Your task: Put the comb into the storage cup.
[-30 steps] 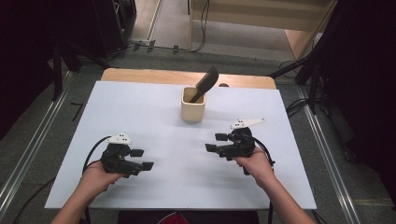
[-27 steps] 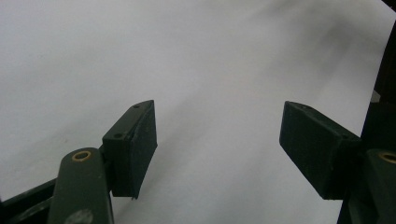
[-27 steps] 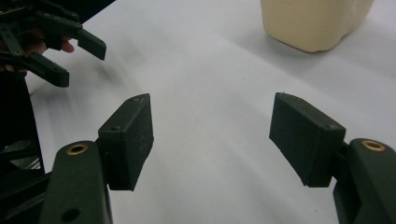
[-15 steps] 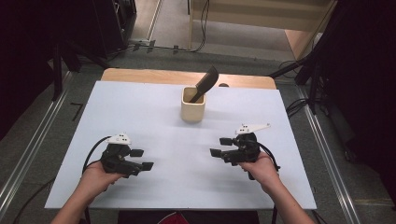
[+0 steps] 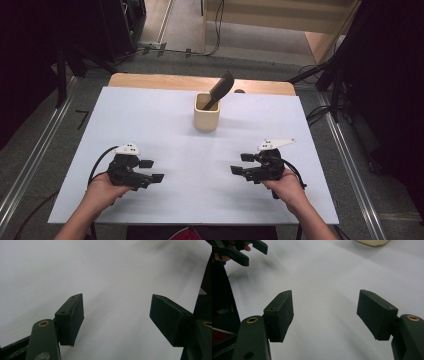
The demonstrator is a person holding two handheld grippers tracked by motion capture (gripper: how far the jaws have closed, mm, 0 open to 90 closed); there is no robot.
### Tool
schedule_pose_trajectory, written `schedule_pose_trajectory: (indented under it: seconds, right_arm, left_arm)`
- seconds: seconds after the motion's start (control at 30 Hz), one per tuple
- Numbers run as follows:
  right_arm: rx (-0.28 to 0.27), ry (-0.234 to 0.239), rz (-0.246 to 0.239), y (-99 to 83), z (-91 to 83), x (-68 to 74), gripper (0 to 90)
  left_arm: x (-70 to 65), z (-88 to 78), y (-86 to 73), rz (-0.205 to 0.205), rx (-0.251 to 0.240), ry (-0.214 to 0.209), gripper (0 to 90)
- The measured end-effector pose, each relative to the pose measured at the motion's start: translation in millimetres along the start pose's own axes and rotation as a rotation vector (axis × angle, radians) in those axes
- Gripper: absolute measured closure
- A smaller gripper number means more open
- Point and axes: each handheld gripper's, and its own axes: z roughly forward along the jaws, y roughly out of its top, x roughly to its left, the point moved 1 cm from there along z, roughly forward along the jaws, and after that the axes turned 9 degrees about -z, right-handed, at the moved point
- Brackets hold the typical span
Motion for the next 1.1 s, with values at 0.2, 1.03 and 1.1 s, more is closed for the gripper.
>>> schedule_pose_trajectory:
  seconds: [0.2,1.03,1.1]
  right_arm:
    - [-0.007,-0.018,0.016,-7.5,-8.5,-4.2,27.4]
    - [0.002,-0.067,0.068,-32.9,-26.0,-19.4,27.0]
    - [0.002,-0.061,0.065,-32.9,-25.1,-19.5,27.0]
  left_arm:
    - [-0.3,0.1,0.0,0.001,0.001,0.000,28.9]
    - [3.9,-1.4,0.2,-0.010,-0.011,0.004,28.9]
    - [3.5,-0.9,0.2,-0.005,-0.005,0.006,28.9]
